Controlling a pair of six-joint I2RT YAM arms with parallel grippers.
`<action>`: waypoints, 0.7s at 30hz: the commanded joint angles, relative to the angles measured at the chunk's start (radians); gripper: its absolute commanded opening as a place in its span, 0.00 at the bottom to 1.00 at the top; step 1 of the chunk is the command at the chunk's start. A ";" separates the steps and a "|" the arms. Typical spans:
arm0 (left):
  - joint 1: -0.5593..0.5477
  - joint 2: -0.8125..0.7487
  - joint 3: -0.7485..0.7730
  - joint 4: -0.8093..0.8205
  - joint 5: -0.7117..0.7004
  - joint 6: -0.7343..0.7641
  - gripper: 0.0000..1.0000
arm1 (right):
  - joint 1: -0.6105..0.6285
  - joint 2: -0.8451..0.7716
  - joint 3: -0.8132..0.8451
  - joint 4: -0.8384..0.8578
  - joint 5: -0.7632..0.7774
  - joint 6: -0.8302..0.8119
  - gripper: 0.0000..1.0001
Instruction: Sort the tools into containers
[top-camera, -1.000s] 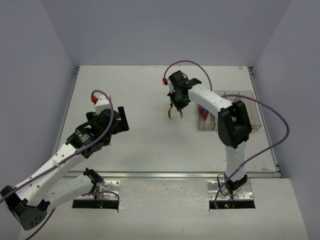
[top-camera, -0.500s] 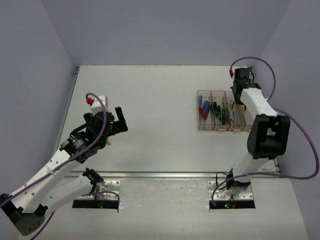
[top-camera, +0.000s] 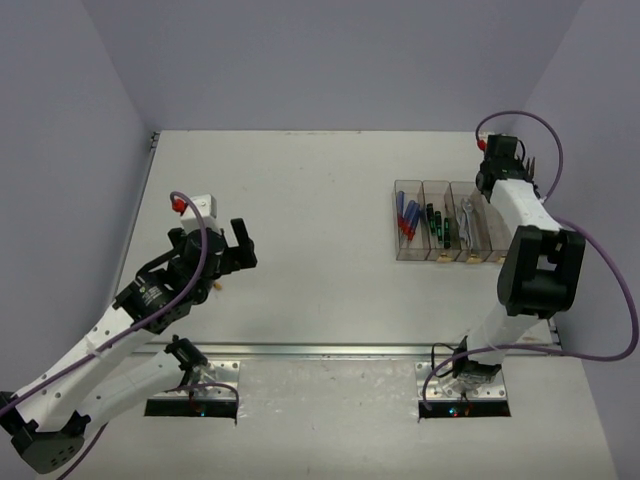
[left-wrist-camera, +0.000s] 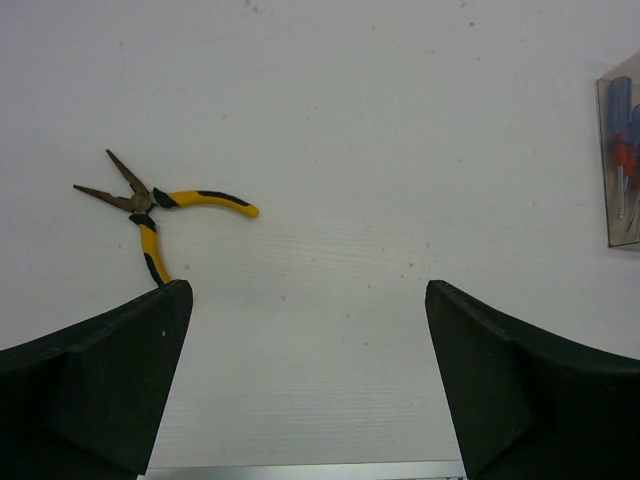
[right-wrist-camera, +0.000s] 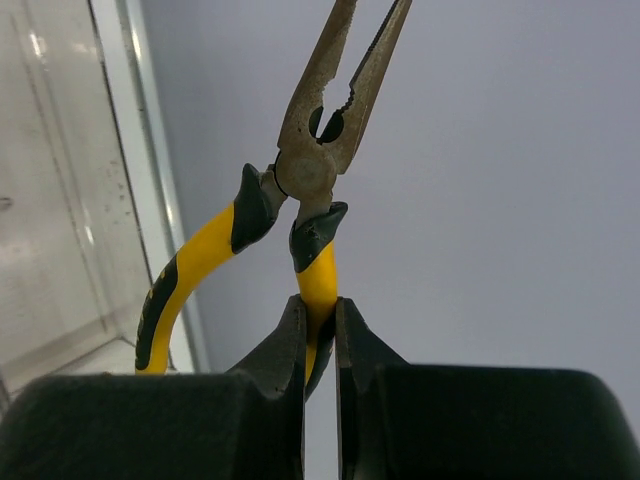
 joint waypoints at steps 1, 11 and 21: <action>-0.019 -0.029 0.001 0.039 -0.002 0.010 1.00 | -0.001 0.013 -0.024 0.204 0.099 -0.171 0.00; -0.027 -0.022 0.000 0.038 -0.005 0.006 1.00 | -0.001 0.078 -0.102 0.264 0.058 -0.132 0.04; -0.026 0.008 0.002 0.040 0.004 0.011 1.00 | 0.001 0.091 -0.056 0.118 -0.030 0.060 0.23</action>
